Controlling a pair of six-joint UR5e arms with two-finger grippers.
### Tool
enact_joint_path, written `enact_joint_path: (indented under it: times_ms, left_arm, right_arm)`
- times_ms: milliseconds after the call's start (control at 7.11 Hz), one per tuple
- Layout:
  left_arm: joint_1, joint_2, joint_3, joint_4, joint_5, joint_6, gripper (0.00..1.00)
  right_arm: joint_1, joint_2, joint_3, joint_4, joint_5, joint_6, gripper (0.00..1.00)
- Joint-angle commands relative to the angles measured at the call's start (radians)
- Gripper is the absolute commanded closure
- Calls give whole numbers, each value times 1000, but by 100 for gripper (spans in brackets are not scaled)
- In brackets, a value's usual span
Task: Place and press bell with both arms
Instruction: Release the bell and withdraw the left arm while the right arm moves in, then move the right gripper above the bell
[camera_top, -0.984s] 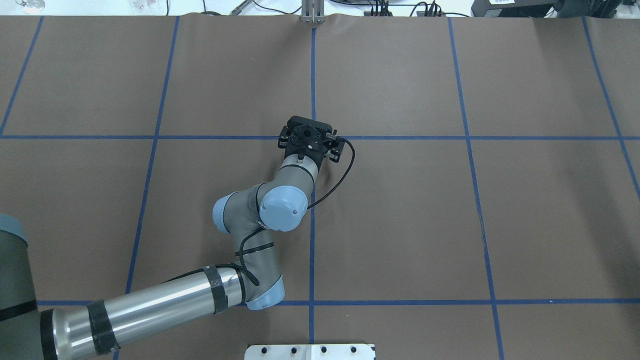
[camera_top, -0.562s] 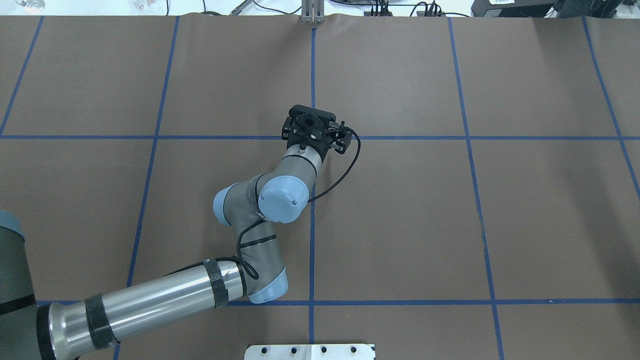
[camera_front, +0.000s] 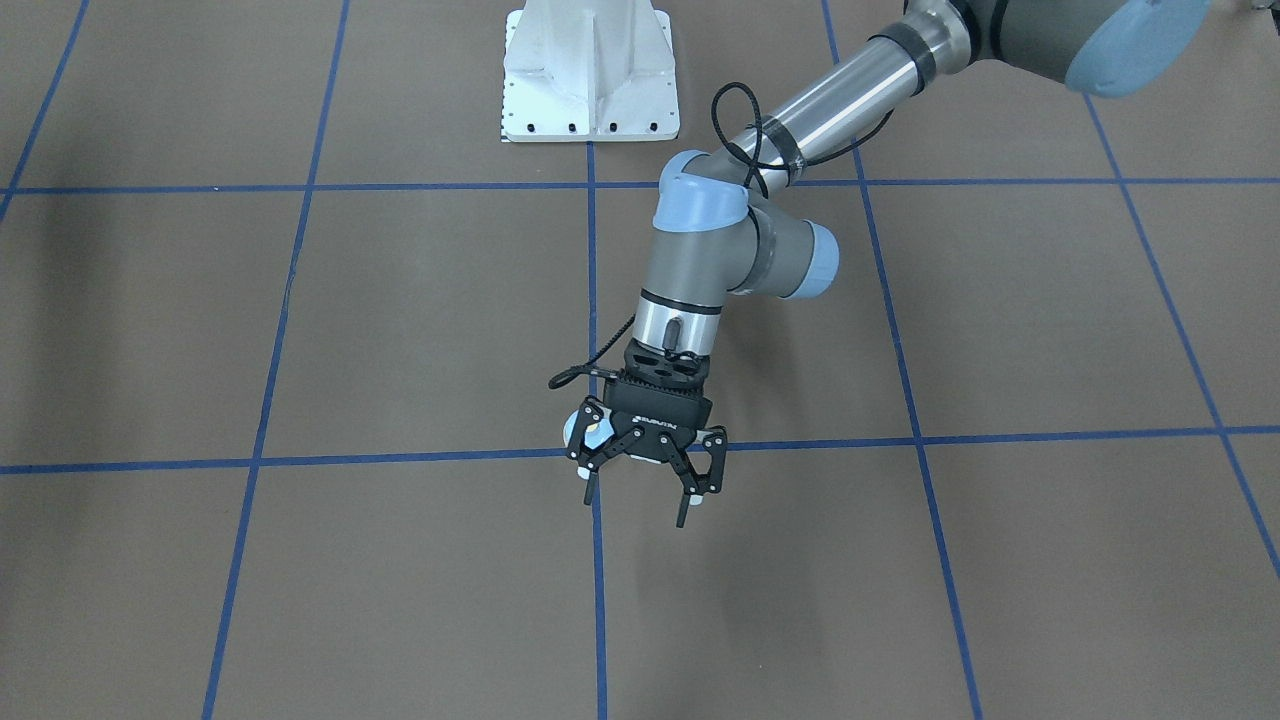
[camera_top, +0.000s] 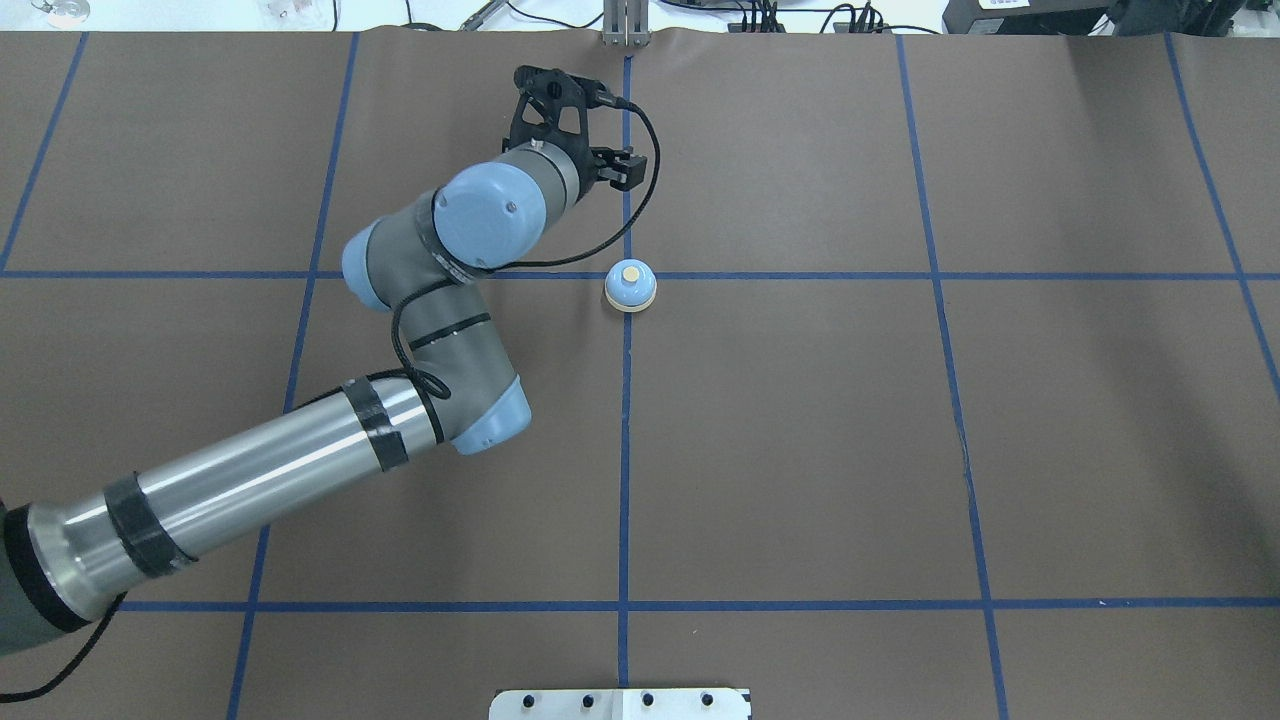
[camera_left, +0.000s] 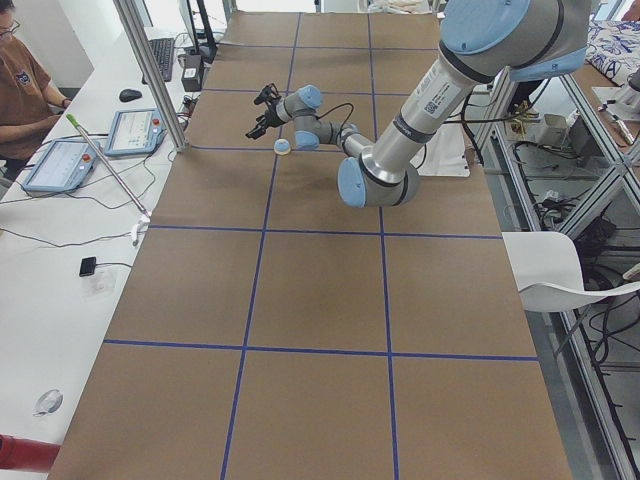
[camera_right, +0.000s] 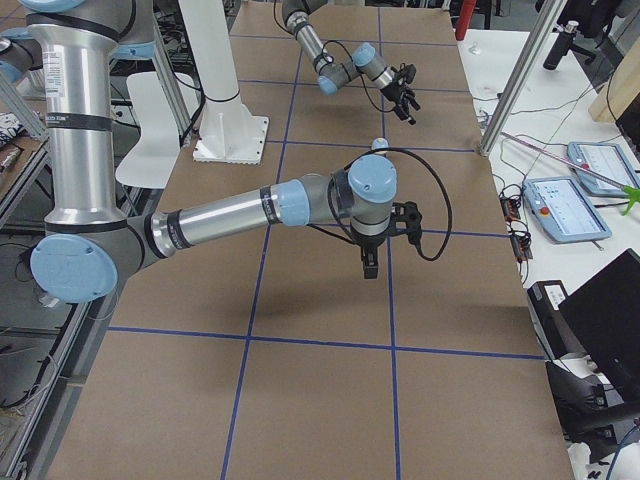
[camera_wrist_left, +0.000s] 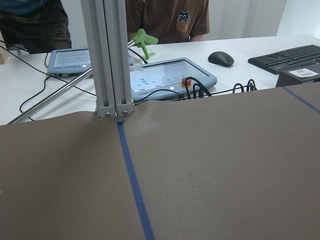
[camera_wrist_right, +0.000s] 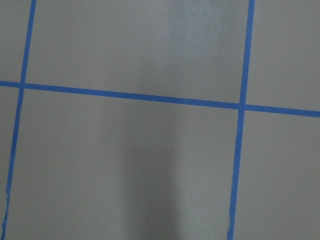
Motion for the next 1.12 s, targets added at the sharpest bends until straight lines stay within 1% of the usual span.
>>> enact_joint_path:
  times_ms: [0,141,281,422,562,703,844,984]
  left_arm:
    - [-130,76,-36,59,-220,2,0]
    - [-170,142,-84,59,-277,105,0]
    - [-217,215,-127,57,-288,194,0]
    - [-251,262,-151,59,-339,218,0]
    - [-298,317,-174,57,-412,227,0]
    - [-332,401,-220,54,-464,271,0]
    - [-366,508,-298,57,-479,368,0]
    - [-413,574,-343,59,-553,413,0]
  right_arm:
    - [-180,215,-12,-6,-32,320,1]
    - [-284,330,-21,-33,-112,515,1]
    - [-361,427,-26,-97,-166,653,15]
    - [-424,501,-33,-120,-180,804,49]
    - [-526,570,-35,-121,-289,921,94]
    - [-606,610,-52,-121,-356,979,100]
    - [-631,656,-90,-121,-356,985,100]
    - [-665,719,-166,-116,-358,991,100]
